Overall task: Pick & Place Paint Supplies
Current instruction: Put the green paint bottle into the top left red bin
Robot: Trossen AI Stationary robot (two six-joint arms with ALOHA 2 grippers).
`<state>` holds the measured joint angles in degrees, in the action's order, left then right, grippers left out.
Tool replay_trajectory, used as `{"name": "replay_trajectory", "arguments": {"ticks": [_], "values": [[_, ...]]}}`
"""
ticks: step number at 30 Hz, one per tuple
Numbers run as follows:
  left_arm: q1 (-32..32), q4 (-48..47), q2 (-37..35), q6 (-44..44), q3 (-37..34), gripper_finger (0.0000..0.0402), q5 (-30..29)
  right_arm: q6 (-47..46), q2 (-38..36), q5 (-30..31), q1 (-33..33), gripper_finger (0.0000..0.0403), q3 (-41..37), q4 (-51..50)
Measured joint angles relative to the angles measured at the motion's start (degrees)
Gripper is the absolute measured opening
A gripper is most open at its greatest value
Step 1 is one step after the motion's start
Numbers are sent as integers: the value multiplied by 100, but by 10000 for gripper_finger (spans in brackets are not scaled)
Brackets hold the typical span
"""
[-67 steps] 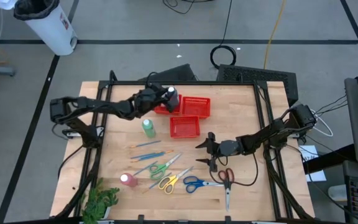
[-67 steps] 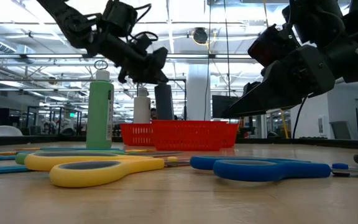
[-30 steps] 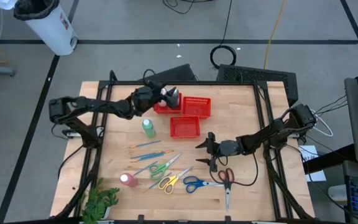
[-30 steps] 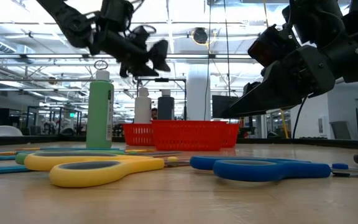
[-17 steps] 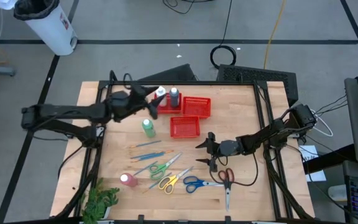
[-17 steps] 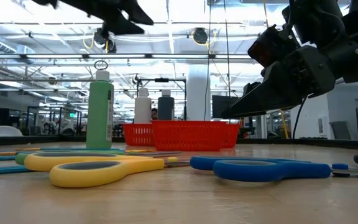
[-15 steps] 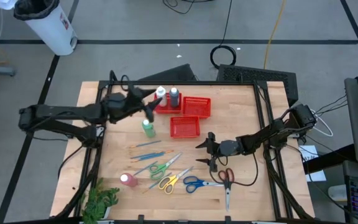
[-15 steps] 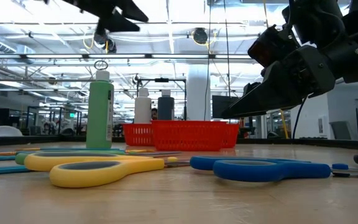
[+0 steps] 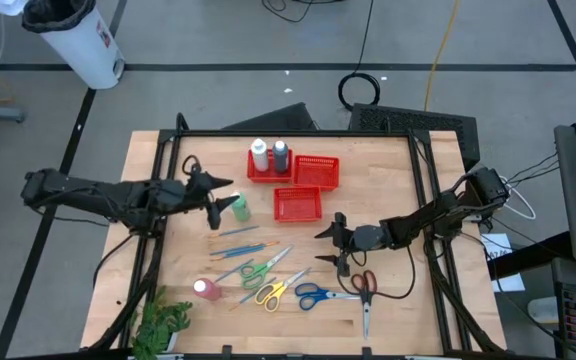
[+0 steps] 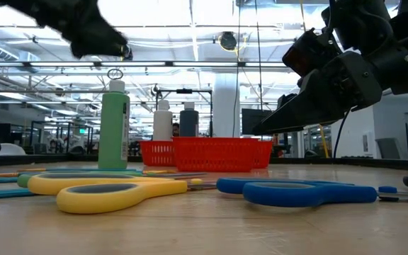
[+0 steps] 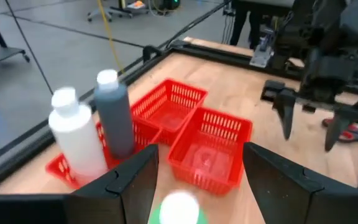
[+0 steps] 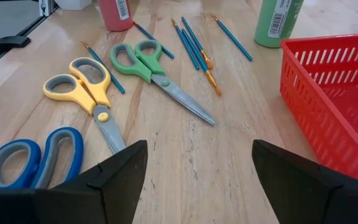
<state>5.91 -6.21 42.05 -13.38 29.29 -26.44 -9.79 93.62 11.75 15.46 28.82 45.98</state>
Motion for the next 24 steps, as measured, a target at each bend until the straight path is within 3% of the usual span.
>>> {"name": "replay_trajectory", "arguments": {"ticks": [6,11,24], "values": [[55,267,-813,-92,-771,241,-473,-1,0,-2,0,283,2,2],[57,150,-1301,-95,-1092,241,-477,-1,0,-2,0,283,2,2],[57,437,-1435,-811,-2301,241,-83,-1,0,-2,0,283,2,12]]}}
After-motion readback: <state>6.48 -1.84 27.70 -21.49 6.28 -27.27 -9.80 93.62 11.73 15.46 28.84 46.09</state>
